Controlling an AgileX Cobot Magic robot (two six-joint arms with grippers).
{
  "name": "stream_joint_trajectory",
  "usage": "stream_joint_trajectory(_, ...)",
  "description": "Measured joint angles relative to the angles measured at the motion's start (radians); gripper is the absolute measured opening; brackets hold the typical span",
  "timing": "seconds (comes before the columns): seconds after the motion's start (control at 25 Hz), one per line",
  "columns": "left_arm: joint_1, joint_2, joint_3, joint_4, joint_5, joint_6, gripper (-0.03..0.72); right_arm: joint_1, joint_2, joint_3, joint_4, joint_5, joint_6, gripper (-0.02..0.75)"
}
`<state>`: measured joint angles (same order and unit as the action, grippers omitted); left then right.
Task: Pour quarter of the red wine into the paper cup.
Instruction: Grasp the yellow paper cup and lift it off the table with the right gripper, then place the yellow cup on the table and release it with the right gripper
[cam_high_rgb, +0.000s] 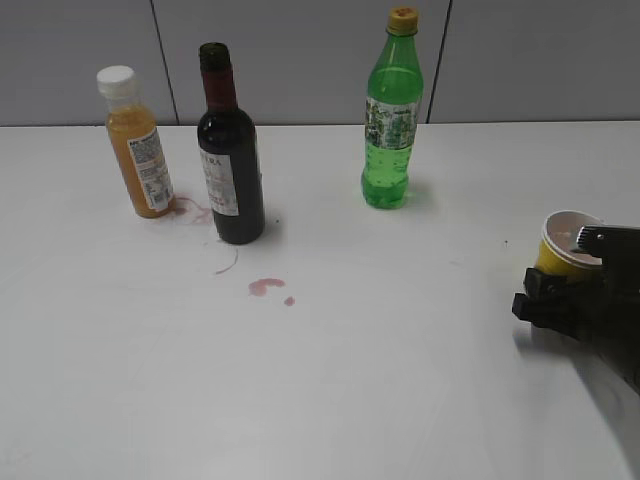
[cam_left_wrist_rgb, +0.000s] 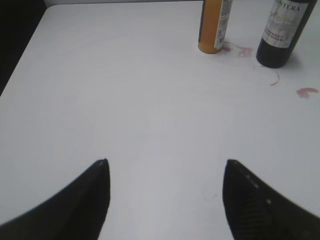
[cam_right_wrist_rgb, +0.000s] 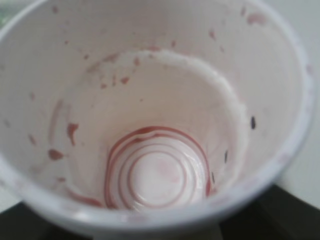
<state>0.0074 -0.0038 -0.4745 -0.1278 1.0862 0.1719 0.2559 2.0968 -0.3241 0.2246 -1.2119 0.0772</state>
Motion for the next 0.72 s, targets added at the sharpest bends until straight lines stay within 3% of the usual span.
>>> stream_joint_trajectory(0.52,0.0,0.0,0.0,0.0,0.0,0.0,0.517,0.0,-0.064,0.018,0.012,0.0,0.0,0.457)
stream_joint_trajectory(0.72,0.0,0.0,0.0,0.0,0.0,0.0,0.517,0.0,-0.151,0.029,-0.07,0.0,0.001,0.457)
